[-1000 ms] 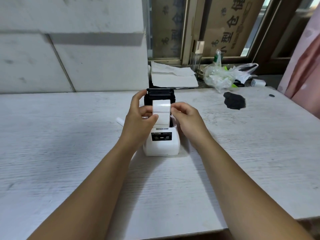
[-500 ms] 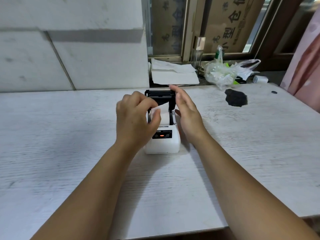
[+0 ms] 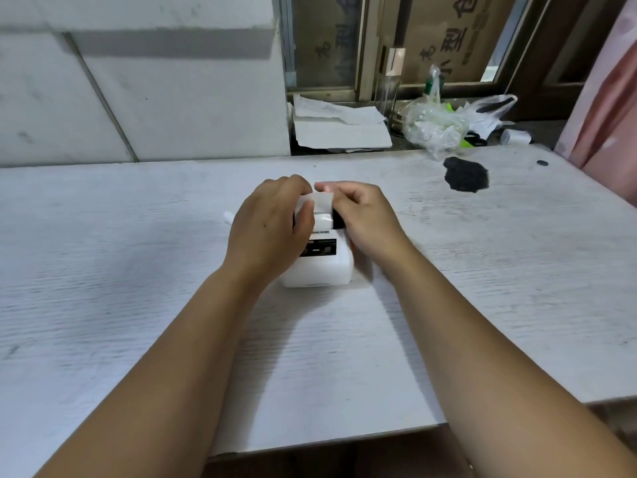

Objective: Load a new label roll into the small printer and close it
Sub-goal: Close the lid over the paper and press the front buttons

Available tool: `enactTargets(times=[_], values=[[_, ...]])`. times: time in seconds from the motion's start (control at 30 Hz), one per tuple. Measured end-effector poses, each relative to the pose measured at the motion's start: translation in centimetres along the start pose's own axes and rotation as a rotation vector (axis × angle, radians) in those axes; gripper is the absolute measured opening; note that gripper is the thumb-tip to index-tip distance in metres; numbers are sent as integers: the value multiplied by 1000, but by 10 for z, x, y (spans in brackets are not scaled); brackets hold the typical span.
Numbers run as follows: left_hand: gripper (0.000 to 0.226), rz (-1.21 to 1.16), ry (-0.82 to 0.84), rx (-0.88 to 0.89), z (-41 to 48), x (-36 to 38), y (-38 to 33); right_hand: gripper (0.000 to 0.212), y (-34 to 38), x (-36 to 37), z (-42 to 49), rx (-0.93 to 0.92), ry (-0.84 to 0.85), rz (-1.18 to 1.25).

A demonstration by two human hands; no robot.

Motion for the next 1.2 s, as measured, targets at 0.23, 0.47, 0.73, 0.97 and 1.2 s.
enactTargets(times=[0.23,0.47,0.73,0.97,1.2], values=[[13,-49,-3,-102,-1,2,2,25,-2,-17,-1,110,148,50],[27,-152,-4,-143,-3,4,2,37,-14,-17,-1,193,334,165],[37,-76,-137,-307,4,5,8,32,-13,9,4,31,-60,-7],[38,-62,-67,-339,-3,11,13,28,-16,19,2,71,-173,126],[36,-109,-81,-417,-5,10,9,27,-15,19,5,130,-143,282]])
Point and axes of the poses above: each hand's wrist, its own z-axis towards the middle knuckle, its own x-axis out of the palm, y = z × x, the point moved 3 cm from there along z, towards the middle knuckle, and after that the axes turned 5 degrees about -y, right-handed, at the moved point
